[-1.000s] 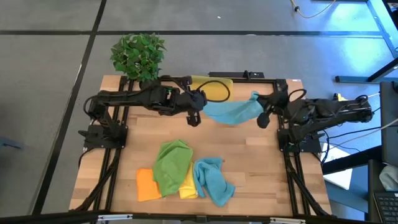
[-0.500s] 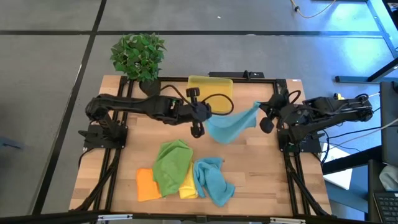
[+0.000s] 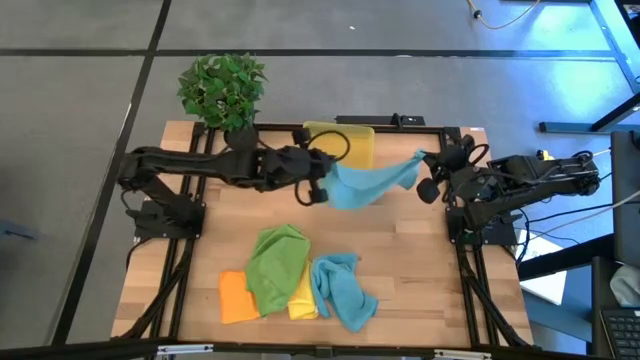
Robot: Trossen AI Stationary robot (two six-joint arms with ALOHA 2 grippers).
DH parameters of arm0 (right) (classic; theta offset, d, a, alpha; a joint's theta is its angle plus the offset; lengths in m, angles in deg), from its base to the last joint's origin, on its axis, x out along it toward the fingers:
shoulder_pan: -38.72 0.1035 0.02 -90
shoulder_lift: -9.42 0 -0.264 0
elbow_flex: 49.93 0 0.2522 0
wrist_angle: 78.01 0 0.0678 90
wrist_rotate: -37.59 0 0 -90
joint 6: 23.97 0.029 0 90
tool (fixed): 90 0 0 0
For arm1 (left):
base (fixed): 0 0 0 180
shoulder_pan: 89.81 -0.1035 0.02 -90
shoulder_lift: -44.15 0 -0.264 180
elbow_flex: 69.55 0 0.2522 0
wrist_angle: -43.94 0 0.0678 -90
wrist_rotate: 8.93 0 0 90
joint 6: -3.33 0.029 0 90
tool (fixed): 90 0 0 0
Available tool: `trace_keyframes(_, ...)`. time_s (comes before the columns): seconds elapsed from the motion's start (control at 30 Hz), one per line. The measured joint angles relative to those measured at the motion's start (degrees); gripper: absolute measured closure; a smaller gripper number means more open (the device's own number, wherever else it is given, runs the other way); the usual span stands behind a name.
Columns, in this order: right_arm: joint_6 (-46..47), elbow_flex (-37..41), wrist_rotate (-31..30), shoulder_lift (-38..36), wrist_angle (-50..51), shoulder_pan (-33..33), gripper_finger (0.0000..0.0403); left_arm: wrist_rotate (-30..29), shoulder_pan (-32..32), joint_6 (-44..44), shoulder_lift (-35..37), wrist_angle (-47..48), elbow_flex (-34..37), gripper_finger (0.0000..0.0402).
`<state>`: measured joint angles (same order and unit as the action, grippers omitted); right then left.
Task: Fold microfiber towels
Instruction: Fold the left blue microfiber towel
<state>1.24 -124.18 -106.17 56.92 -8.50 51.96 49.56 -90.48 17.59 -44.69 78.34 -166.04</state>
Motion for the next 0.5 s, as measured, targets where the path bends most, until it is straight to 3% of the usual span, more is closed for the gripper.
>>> trace_keyframes(0.13, 0.1, 0.0, -0.7, 0.1, 0.2, 0.0, 0.0403, -1.5, 0.6, -0.6, 3.3, -1.7, 6.7, 0.0402)
trace_keyframes(0.27, 1.9, 0.0, 5.0, 1.2, 0.3, 1.4, 0.0403, -2.1, 4.5, 1.3, 5.8, -9.5, 15.0, 0.0402)
trace_keyframes(0.5, 10.0, 5.8, 8.9, 6.2, 1.0, 9.6, 0.0403, -4.4, 13.8, 1.5, 7.1, -17.9, 24.7, 0.0402)
